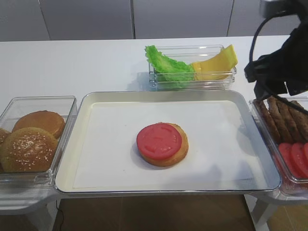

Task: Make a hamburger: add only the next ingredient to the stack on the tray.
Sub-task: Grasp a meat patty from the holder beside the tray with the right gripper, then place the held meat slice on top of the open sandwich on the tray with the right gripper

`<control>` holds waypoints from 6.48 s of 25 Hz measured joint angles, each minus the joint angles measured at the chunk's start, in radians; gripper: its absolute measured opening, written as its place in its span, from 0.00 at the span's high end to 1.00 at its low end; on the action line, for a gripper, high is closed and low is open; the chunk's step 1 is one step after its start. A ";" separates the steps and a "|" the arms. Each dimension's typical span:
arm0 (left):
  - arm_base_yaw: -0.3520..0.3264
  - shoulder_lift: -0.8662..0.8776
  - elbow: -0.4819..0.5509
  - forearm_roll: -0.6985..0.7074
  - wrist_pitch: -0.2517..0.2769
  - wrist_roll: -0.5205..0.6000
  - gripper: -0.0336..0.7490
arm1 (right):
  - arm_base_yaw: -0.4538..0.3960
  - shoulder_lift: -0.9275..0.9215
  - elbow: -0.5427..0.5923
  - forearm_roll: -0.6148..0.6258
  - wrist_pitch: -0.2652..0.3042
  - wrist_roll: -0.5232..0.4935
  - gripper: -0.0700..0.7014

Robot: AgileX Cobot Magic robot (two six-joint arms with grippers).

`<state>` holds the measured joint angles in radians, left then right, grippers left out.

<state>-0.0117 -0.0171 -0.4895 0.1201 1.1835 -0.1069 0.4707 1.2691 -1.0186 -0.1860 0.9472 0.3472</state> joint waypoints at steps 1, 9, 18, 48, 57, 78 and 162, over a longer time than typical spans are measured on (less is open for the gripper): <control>0.000 0.000 0.000 0.000 0.000 0.000 0.58 | 0.010 0.026 -0.010 -0.030 0.012 0.017 0.32; 0.000 0.000 0.000 0.000 0.000 0.000 0.58 | 0.027 0.188 -0.035 -0.081 0.029 0.049 0.32; 0.000 0.000 0.000 0.000 0.000 0.000 0.58 | 0.027 0.268 -0.039 -0.140 0.006 0.052 0.39; 0.000 0.000 0.000 0.000 0.000 0.000 0.58 | 0.027 0.277 -0.039 -0.219 -0.052 0.098 0.56; 0.000 0.000 0.000 0.000 0.000 0.000 0.58 | 0.027 0.306 -0.041 -0.232 -0.052 0.106 0.56; 0.000 0.000 0.000 0.000 0.000 0.000 0.58 | 0.027 0.307 -0.043 -0.250 -0.044 0.128 0.73; 0.000 0.000 0.000 0.000 0.000 0.000 0.58 | 0.341 0.160 -0.179 0.014 -0.040 -0.011 0.74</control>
<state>-0.0117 -0.0171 -0.4895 0.1201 1.1835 -0.1069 0.8121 1.4295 -1.1979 -0.1725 0.9068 0.3362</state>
